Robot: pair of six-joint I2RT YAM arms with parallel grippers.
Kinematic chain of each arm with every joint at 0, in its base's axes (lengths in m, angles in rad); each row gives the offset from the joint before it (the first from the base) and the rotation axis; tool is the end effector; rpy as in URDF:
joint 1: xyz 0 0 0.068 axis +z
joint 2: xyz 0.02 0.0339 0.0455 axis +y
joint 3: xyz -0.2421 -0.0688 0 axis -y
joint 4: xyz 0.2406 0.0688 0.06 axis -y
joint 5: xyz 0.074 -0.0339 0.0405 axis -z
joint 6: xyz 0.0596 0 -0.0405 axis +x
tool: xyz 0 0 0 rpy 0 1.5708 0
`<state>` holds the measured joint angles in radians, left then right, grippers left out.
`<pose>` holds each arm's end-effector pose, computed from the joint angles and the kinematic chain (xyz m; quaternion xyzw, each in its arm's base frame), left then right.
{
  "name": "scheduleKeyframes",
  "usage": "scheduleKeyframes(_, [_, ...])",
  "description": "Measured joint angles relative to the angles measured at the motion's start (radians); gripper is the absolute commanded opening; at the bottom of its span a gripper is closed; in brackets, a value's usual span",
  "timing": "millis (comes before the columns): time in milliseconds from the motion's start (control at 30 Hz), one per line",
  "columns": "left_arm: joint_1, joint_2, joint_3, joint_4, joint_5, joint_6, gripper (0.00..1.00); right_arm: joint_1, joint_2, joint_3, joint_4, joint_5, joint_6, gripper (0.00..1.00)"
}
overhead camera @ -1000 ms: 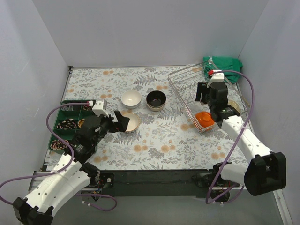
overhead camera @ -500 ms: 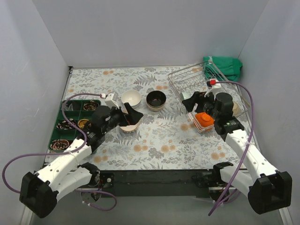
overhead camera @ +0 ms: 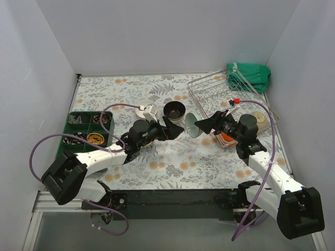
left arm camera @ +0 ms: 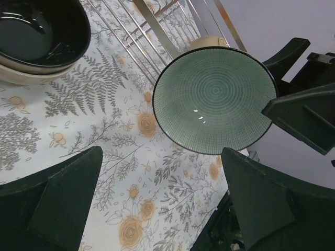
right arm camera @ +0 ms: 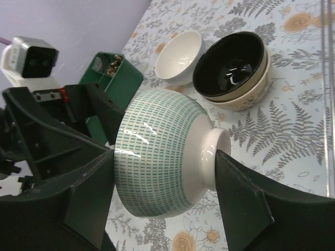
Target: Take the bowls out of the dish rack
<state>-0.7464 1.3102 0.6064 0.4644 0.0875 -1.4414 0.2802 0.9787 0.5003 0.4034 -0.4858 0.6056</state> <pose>0.2236 -0.2139 0.2058 -0.2422 0.7480 -0.5640 0.2527 0.2349 0.0966 0.2474 -0.0462 0.7287 0.4422 0.5209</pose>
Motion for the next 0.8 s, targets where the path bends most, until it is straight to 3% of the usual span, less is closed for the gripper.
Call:
scheduleKeyframes(367, [-0.095,0.228,-0.014,0.309,-0.137,-0.045,0.78,0.01,-0.005,-0.042,0.158,-0.076,0.129,0.03])
scheduleKeyframes(533, [-0.095,0.303,-0.033,0.431,-0.135,-0.1,0.56,0.01,-0.023,-0.061,0.185,-0.084,0.148,0.03])
scheduleKeyframes(800, [-0.096,0.351,-0.058,0.604,-0.109,-0.172,0.46,0.012,-0.023,-0.09,0.224,-0.101,0.179,0.03])
